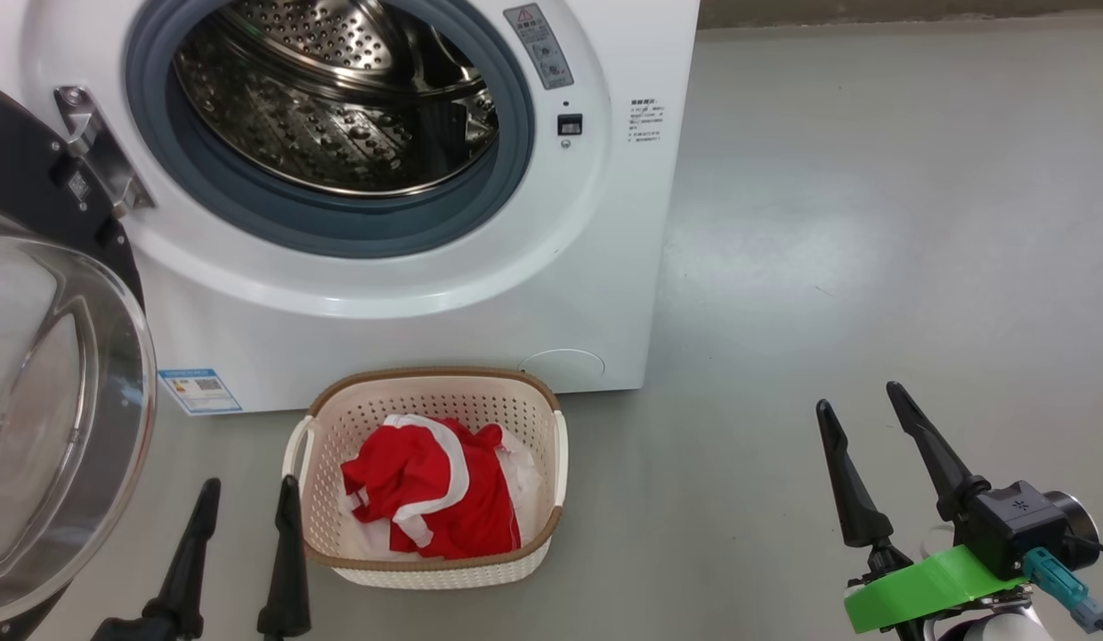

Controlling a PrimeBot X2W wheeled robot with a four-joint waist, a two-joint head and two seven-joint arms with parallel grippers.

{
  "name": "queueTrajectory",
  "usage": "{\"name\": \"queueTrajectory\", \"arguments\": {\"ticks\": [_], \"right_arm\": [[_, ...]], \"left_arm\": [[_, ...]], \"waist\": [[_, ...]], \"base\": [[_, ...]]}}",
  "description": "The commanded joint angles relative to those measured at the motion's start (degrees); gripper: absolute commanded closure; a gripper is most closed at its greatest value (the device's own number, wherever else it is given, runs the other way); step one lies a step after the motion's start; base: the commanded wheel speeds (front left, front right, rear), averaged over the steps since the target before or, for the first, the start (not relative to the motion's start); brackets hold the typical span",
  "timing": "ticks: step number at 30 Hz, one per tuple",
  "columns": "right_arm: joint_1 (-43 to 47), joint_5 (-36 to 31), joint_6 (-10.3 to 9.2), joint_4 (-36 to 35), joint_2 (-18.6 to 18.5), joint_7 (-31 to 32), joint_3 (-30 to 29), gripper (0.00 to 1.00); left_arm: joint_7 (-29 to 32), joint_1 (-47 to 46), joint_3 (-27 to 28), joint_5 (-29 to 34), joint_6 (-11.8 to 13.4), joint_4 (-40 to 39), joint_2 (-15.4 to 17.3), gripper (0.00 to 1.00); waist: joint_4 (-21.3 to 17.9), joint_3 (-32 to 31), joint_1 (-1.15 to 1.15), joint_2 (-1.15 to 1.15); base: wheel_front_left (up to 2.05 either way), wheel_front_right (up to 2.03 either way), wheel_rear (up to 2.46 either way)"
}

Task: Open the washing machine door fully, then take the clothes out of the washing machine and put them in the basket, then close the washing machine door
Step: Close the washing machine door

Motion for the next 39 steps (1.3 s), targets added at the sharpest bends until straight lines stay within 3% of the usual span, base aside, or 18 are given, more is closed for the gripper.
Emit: {"name": "queueTrajectory", "arguments": {"ticks": [1,13,31,39], "right_arm": [[-1.5,0.3,0.36,-1.5,-0.1,-0.4,1.5,0.00],[-1.2,0.2,0.36,-1.4,-0.1,-0.4,1.6,0.00],[-1.4,-0.7,0.36,-1.5,-0.1,-0.4,3.5,0.00],[-1.3,-0.9,0.36,-1.5,-0.1,-0.4,4.2,0.00]], "left_arm": [[-0.7,-1.1,1.6,0.3,0.3,-1.8,0.3,0.00],[-0.7,-1.3,0.8,0.4,2.7,-2.3,0.3,0.00],[-0.7,-0.4,1.0,-0.7,6.1,-4.1,0.3,0.00],[-0.7,0.4,0.5,-0.3,6.6,-4.3,0.3,0.00]], "waist": [[0.0,0.0,0.00,-0.01],[2.7,0.2,0.00,-0.01],[13.4,-0.4,0.00,-0.01],[18.1,-1.4,0.00,-0.01]], "base": [[0.00,0.00,0.00],[0.00,0.00,0.00],[0.00,0.00,0.00],[0.00,0.00,0.00]]}}
